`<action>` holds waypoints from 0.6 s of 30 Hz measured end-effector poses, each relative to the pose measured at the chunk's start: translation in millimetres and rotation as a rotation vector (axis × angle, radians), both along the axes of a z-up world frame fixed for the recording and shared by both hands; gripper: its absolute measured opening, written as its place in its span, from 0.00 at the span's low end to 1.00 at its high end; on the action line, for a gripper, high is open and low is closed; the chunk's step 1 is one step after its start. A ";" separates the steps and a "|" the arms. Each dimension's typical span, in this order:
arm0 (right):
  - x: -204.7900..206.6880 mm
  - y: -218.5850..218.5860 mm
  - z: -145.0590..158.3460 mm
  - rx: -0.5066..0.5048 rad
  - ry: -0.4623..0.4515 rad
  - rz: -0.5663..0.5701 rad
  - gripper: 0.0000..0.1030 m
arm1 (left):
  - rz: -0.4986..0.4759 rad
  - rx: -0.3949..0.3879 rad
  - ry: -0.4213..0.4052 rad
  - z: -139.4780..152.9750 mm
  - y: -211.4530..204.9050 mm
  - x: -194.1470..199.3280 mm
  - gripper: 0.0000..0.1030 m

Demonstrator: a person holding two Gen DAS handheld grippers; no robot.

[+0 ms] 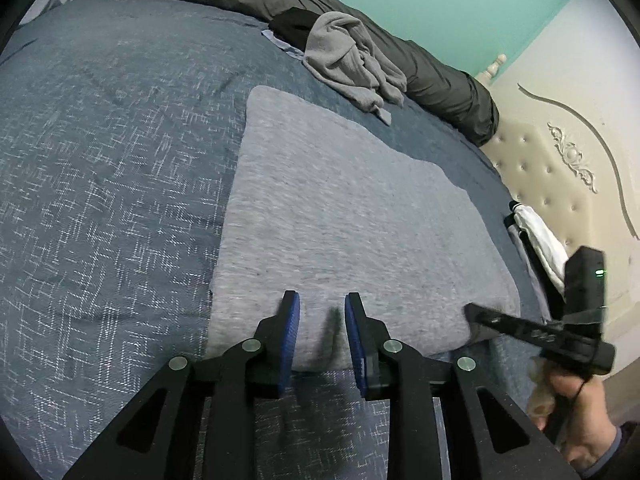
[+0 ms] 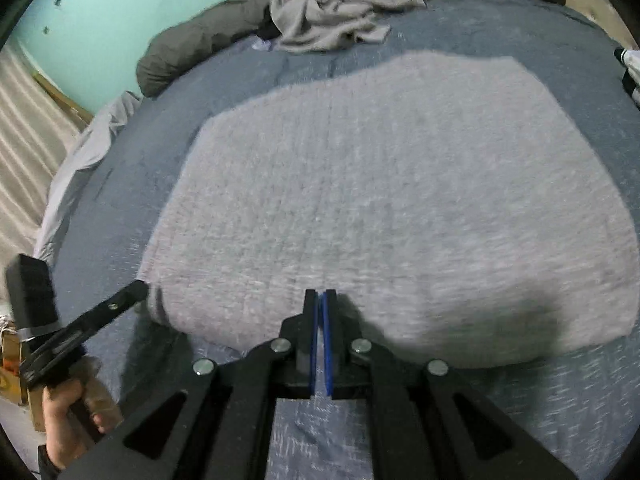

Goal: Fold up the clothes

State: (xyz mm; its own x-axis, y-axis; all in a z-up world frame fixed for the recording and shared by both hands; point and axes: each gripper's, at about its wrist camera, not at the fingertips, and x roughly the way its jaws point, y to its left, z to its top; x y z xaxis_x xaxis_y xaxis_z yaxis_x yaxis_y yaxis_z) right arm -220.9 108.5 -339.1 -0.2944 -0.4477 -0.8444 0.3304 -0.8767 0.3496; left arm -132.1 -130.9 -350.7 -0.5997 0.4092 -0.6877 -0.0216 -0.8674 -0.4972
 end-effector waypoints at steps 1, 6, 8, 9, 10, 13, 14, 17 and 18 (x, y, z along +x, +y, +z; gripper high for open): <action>2.4 -0.8 -5.2 0.018 -0.008 0.002 0.01 | -0.001 0.002 0.003 0.4 -0.9 0.3 0.25; 9.7 -10.7 -32.0 0.141 0.005 0.049 0.00 | 0.004 0.024 -0.003 -1.2 -6.8 1.3 0.25; 9.0 -8.7 -35.5 0.135 0.011 0.028 0.00 | 0.008 0.026 0.002 1.1 -8.9 2.6 0.25; 9.0 -8.0 -36.7 0.135 0.017 0.022 0.00 | 0.009 0.026 0.005 2.0 -10.0 2.9 0.25; 11.6 -8.3 -37.2 0.145 0.036 0.025 0.00 | 0.010 0.027 0.008 2.9 -11.1 3.1 0.25; 18.3 -10.5 -34.5 0.180 0.077 0.036 0.00 | 0.017 0.032 0.012 4.5 -15.1 4.3 0.25; 16.8 -7.9 -31.6 0.167 0.061 0.029 0.00 | 0.020 0.035 0.013 4.7 -16.5 4.8 0.25; 9.2 1.9 -19.2 0.116 0.033 -0.001 0.00 | 0.027 0.042 0.016 5.2 -20.4 6.9 0.26; 7.8 3.5 -13.3 0.108 0.058 -0.007 0.00 | 0.029 0.044 0.017 5.3 -21.7 7.7 0.26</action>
